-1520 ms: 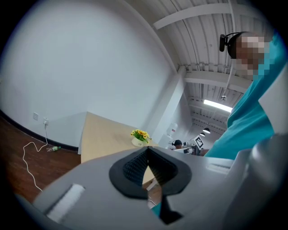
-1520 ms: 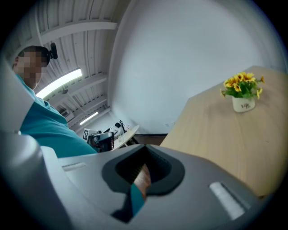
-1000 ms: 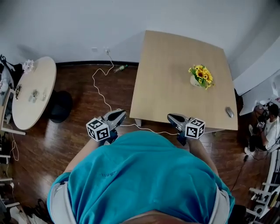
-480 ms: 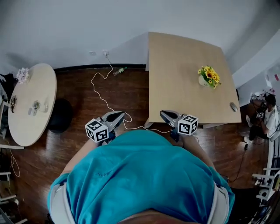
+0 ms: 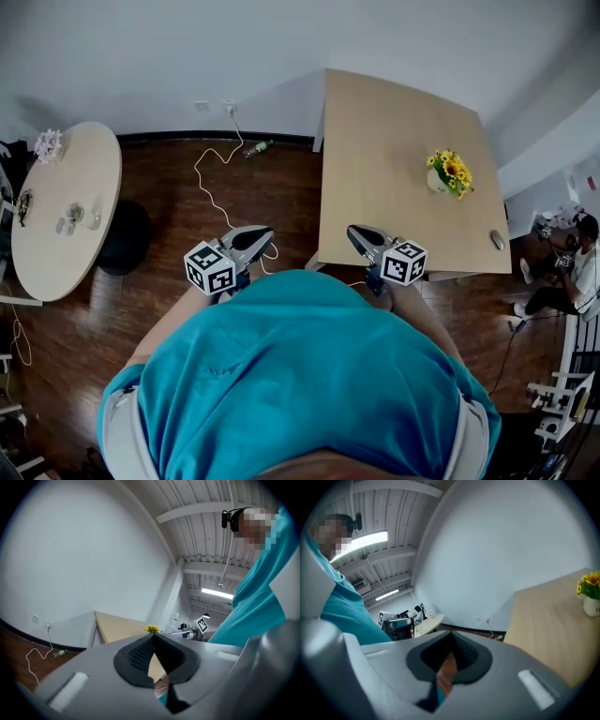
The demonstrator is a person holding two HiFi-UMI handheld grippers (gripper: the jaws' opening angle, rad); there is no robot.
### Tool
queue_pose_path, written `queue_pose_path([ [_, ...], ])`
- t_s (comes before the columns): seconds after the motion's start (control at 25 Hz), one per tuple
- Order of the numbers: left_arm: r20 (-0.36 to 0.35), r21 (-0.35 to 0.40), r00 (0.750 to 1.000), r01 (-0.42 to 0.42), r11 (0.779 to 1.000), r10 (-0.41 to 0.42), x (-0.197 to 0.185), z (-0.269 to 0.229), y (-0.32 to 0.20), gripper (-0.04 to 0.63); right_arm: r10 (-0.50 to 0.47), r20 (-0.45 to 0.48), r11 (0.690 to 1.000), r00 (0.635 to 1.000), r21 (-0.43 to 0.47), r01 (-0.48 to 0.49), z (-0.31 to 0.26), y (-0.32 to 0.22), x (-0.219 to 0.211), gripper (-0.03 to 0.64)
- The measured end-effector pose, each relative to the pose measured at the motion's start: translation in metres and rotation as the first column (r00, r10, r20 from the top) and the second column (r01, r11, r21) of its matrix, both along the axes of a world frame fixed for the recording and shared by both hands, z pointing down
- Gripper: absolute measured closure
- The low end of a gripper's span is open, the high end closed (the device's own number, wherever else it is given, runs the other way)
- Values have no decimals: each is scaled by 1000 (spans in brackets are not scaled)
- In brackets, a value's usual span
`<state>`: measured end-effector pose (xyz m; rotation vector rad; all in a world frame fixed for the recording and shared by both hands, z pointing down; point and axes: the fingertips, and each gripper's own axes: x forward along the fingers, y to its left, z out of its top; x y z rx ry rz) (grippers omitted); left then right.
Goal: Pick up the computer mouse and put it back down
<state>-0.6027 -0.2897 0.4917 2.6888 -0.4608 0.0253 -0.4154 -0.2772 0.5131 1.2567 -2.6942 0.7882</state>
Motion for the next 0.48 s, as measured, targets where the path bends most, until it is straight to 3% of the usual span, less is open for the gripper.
queue_pose_path([
  [0.48, 12, -21, 1000, 12, 1000, -12, 8, 5, 3, 591, -1, -39, 1000, 999, -13, 0, 12, 2, 12, 617],
])
